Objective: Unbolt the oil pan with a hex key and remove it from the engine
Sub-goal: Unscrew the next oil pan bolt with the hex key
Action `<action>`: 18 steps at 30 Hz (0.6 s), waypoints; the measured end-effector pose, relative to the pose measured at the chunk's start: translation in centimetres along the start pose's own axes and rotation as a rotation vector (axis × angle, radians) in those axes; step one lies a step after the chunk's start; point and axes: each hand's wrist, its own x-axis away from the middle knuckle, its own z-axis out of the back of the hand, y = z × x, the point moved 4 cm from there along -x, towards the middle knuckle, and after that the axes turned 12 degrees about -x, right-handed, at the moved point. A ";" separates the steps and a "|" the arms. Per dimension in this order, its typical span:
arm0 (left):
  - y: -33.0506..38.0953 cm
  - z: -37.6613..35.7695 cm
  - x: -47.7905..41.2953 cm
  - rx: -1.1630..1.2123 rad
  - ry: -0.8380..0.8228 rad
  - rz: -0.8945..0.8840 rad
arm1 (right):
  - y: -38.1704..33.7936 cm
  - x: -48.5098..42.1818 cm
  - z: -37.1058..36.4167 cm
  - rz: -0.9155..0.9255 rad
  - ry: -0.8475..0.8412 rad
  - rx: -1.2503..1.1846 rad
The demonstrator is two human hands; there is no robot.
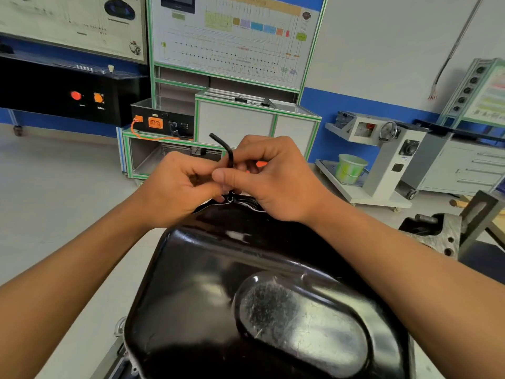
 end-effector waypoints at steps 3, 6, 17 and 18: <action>0.3 -0.1 -0.2 -0.021 0.062 -0.010 | 0.0 0.1 0.0 0.008 -0.007 0.021; 0.5 -0.1 -0.4 0.018 0.167 -0.001 | -0.1 0.1 0.2 0.026 0.016 0.031; 0.2 0.1 -0.1 -0.020 0.058 -0.013 | -0.1 0.0 0.0 0.026 0.001 0.014; 0.3 0.1 -0.2 -0.014 0.098 -0.023 | -0.2 0.0 0.0 0.033 0.000 0.020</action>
